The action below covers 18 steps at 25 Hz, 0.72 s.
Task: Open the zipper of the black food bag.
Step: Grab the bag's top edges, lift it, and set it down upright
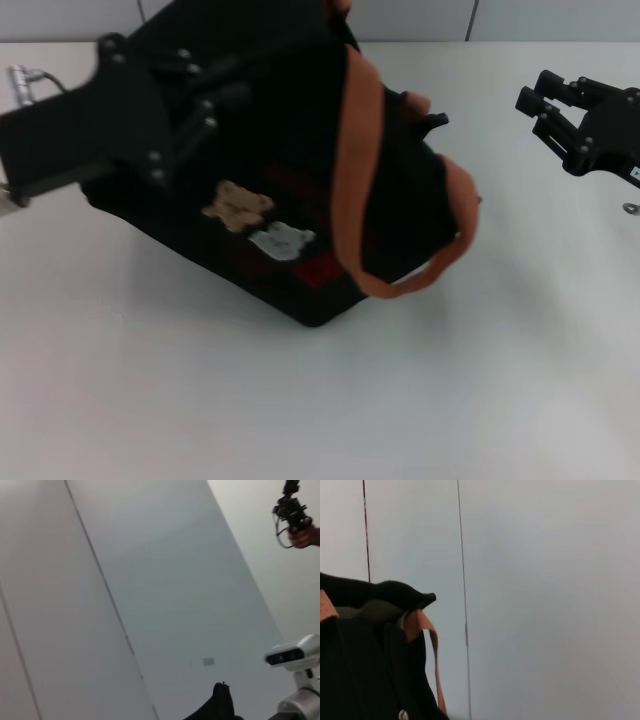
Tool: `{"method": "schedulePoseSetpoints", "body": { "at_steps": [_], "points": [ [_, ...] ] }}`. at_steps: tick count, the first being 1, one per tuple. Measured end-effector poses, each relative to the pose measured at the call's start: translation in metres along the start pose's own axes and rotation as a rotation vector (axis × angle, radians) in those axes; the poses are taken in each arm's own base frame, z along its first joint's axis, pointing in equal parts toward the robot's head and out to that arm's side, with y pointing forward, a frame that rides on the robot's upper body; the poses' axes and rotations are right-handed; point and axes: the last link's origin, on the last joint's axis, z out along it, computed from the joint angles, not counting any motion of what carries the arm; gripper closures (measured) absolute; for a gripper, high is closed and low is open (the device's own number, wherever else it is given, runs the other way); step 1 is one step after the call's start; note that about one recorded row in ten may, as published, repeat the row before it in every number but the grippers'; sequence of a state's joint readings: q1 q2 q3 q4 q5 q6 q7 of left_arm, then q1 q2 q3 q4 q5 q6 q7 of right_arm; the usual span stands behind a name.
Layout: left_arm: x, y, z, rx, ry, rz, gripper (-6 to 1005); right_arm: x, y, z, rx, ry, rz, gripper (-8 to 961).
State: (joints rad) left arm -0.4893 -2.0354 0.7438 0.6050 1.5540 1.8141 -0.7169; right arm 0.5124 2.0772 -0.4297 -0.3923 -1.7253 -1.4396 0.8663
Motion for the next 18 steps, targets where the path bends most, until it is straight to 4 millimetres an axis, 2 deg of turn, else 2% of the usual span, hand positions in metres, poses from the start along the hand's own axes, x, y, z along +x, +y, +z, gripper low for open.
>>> {"method": "schedulePoseSetpoints", "body": {
  "at_steps": [1,5,9,18],
  "points": [
    [-0.003,0.006,0.011,-0.024,0.005,-0.007,906,0.001,0.001,0.001,0.000,0.001,-0.030,674],
    [-0.006,0.011,0.021,-0.050,0.013,-0.013,906,0.010,0.015,0.002,-0.018,-0.014,-0.183,675],
    [-0.008,0.013,0.032,-0.086,0.024,-0.027,906,0.016,0.028,-0.006,-0.001,-0.061,-0.363,675],
    [-0.007,0.014,0.039,-0.110,0.030,-0.026,906,0.014,0.020,0.005,0.050,-0.050,-0.481,677]
  ]
}}
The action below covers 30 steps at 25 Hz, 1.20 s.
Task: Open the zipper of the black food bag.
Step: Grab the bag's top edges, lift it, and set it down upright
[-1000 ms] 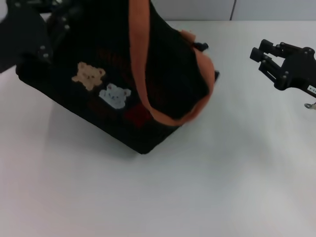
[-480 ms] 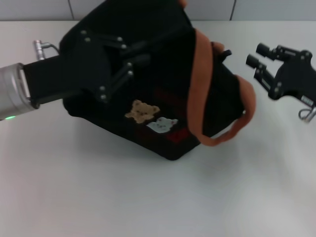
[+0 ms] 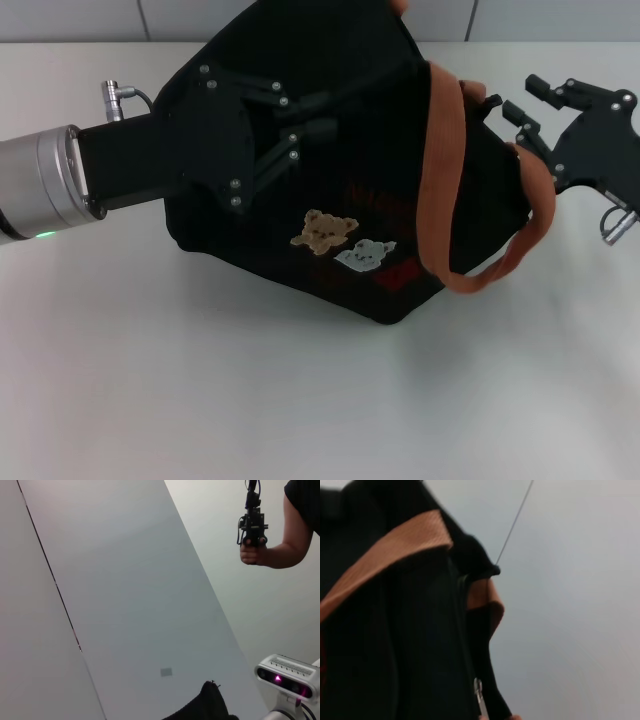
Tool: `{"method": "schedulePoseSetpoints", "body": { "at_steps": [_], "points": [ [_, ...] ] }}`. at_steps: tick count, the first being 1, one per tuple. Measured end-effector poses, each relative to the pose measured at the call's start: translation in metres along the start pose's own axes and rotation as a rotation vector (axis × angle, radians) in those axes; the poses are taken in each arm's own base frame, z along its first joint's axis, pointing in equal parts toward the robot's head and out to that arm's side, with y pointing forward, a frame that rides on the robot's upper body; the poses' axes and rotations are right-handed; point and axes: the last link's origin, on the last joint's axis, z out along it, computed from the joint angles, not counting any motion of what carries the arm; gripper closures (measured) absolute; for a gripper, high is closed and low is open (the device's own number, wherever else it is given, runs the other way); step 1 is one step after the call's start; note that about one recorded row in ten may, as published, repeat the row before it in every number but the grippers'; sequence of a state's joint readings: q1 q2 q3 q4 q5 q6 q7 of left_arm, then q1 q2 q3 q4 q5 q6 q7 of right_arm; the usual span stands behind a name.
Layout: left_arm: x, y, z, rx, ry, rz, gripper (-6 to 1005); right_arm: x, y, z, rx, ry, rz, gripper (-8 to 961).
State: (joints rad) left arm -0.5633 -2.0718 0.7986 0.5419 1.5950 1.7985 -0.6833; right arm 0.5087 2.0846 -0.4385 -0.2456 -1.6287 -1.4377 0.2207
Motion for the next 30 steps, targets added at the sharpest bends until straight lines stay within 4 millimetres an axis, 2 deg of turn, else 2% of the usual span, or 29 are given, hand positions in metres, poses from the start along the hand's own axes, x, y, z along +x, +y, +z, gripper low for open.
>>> {"method": "schedulePoseSetpoints", "body": {
  "at_steps": [16,30],
  "points": [
    [0.001,-0.005,0.000,0.020,-0.002,-0.001,906,0.000,0.035,0.000,-0.088,-0.028,-0.155,676],
    [0.002,-0.013,0.001,0.062,0.007,0.006,906,0.005,0.056,-0.014,-0.114,-0.019,-0.198,676]
  ]
}}
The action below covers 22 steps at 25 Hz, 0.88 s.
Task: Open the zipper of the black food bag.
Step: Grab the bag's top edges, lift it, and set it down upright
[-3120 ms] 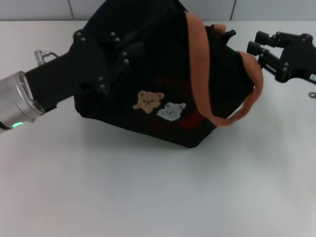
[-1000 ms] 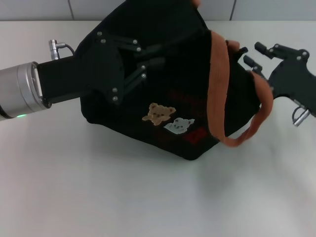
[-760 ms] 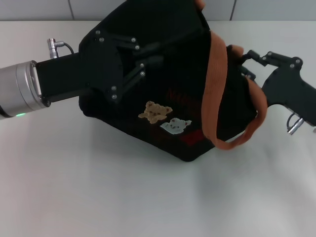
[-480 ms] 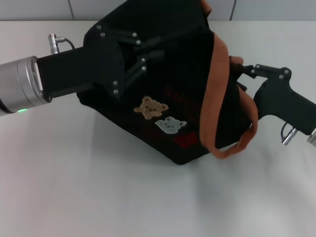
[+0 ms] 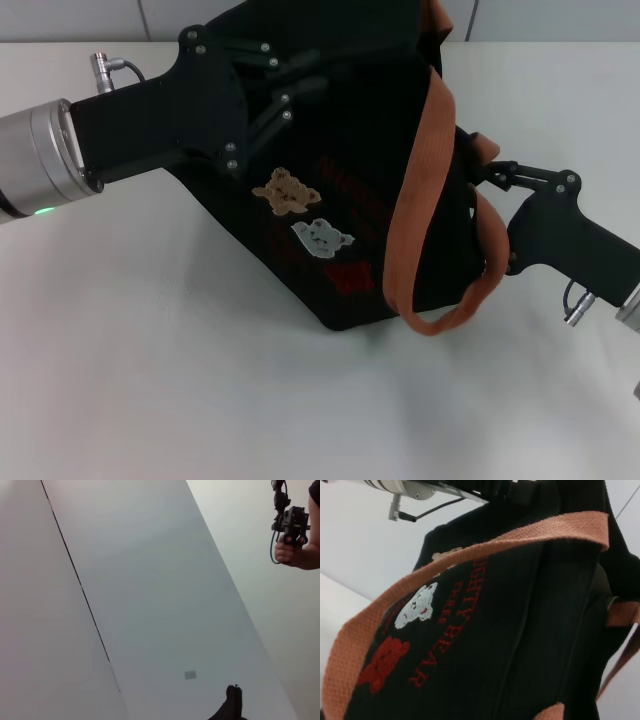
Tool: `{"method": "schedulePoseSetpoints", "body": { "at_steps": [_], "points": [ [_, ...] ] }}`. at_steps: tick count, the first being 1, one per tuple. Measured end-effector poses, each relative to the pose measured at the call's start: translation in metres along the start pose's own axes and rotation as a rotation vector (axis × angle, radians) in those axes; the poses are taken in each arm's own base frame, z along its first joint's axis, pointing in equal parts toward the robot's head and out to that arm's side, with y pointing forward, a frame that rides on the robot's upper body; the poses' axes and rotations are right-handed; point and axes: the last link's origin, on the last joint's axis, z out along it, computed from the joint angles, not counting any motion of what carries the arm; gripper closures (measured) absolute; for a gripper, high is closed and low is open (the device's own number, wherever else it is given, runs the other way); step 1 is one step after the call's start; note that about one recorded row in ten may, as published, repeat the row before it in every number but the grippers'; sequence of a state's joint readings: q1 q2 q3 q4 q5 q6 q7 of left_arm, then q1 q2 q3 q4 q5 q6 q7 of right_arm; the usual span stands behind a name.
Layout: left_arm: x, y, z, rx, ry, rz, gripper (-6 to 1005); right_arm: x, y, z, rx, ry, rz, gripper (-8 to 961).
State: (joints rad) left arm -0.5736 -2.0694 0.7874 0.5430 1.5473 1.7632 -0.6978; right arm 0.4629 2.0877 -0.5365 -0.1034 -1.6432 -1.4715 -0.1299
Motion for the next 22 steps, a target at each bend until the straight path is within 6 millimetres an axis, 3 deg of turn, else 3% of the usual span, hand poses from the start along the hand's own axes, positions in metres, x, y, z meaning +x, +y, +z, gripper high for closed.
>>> {"method": "schedulePoseSetpoints", "body": {
  "at_steps": [22],
  "points": [
    [-0.0018,0.0057,0.0052,-0.023,0.013,-0.025,906,-0.0070,0.0039,0.0069,0.005,-0.040,-0.018,676]
  ]
}}
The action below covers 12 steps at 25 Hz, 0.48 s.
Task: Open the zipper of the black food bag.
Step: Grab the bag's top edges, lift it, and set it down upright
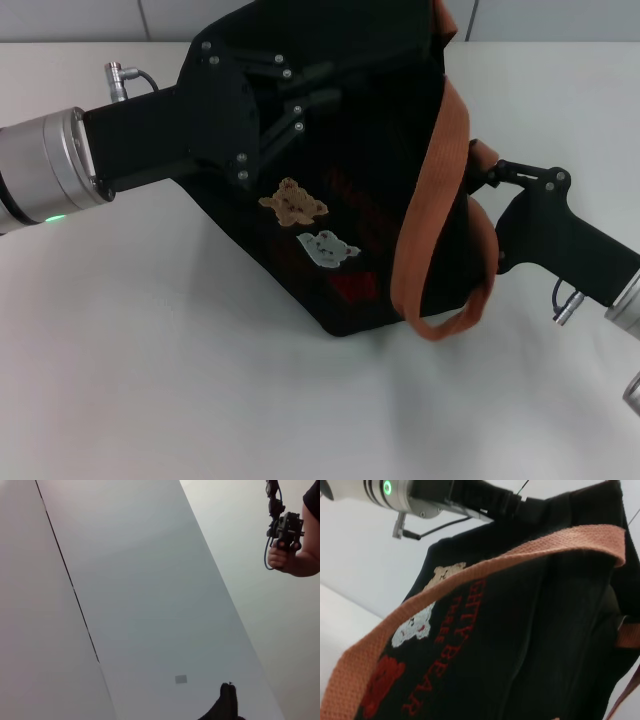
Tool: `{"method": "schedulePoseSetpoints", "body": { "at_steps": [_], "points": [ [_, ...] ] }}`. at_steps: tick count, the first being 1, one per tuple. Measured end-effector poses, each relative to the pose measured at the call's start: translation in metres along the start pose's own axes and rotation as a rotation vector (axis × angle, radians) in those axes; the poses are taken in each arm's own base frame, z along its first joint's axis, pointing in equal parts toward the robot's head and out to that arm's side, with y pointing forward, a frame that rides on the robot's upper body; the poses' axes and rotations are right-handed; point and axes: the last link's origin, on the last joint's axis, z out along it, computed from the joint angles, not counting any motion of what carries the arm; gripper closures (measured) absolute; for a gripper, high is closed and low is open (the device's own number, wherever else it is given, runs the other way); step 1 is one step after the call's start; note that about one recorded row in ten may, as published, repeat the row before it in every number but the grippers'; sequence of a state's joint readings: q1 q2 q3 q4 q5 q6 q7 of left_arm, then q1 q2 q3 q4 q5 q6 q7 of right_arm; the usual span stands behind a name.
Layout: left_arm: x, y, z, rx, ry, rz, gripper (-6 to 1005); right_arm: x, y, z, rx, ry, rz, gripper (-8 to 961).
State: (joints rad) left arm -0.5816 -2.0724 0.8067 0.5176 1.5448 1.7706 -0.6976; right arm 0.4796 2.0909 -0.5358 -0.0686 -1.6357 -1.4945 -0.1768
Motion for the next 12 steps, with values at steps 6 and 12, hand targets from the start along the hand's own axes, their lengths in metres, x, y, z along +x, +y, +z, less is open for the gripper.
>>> {"method": "schedulePoseSetpoints", "body": {
  "at_steps": [6,12],
  "points": [
    [-0.001,0.001,0.001,-0.002,0.001,-0.007,906,0.004,0.009,0.000,-0.001,0.040,-0.075,667],
    [-0.001,0.001,0.002,-0.001,0.001,-0.010,906,0.004,0.015,0.001,0.041,0.069,-0.124,618]
  ]
}}
